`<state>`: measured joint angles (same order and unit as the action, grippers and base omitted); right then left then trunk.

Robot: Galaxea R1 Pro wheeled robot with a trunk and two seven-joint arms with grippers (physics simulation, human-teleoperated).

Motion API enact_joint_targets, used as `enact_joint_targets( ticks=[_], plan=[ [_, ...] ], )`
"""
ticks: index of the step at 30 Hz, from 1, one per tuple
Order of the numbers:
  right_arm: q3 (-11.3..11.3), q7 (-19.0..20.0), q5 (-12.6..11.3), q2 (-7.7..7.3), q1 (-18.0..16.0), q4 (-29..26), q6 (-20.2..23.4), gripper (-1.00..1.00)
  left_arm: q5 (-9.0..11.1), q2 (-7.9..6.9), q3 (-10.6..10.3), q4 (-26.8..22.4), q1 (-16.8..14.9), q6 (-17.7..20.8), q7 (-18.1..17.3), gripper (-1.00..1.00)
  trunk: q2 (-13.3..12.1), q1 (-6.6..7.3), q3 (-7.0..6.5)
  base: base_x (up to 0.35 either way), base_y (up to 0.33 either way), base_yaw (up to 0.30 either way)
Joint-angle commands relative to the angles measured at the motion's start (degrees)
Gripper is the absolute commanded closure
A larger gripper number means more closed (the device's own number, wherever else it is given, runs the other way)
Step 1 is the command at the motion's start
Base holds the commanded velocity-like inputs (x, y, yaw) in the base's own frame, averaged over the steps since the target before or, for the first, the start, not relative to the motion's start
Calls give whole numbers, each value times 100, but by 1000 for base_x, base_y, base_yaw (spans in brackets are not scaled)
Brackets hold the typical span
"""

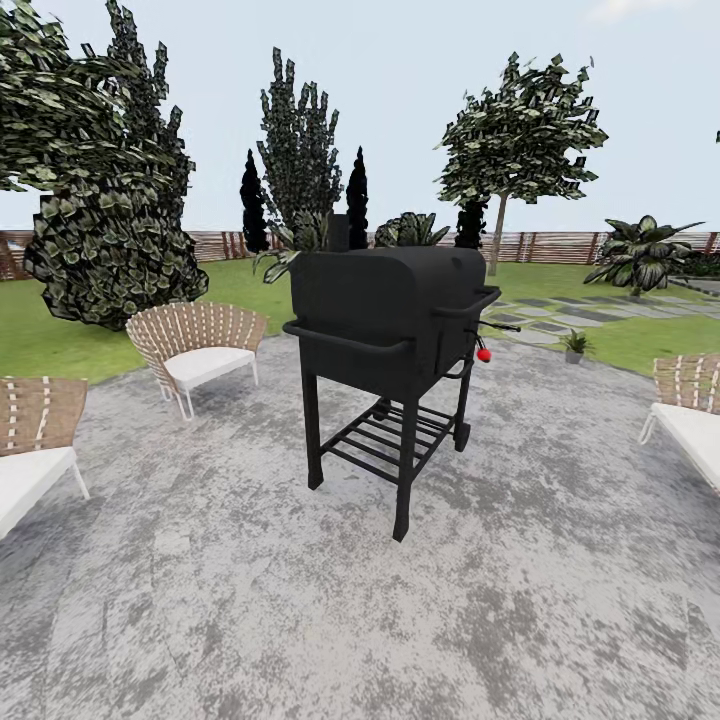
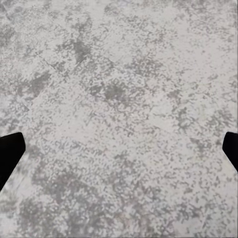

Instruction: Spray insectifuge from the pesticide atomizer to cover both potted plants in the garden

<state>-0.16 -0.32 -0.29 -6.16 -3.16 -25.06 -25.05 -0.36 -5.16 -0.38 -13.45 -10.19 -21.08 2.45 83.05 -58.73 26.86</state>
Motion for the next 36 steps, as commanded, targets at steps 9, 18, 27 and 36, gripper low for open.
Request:
enact_joint_targets(
  ticks=[9,18,27,36],
  plan=[
    [15,13,7,118,-551,-26,-13,-100,27,74,4,-38,-419,-50,361,-100,3,0,7,0,0,0],
    [24,49,3,177,-597,219,-10,-100,15,263,-12,48,-389,-229,303,-100,3,0,7,0,0,0],
    [25,49,3,248,-598,230,-9,-100,-5,265,-21,61,-361,-231,300,-100,3,0,7,0,0,-52],
    [25,41,11,255,-598,239,-8,-100,-24,239,-21,54,-360,-238,300,-100,3,0,7,0,0,-255]
  ],
)
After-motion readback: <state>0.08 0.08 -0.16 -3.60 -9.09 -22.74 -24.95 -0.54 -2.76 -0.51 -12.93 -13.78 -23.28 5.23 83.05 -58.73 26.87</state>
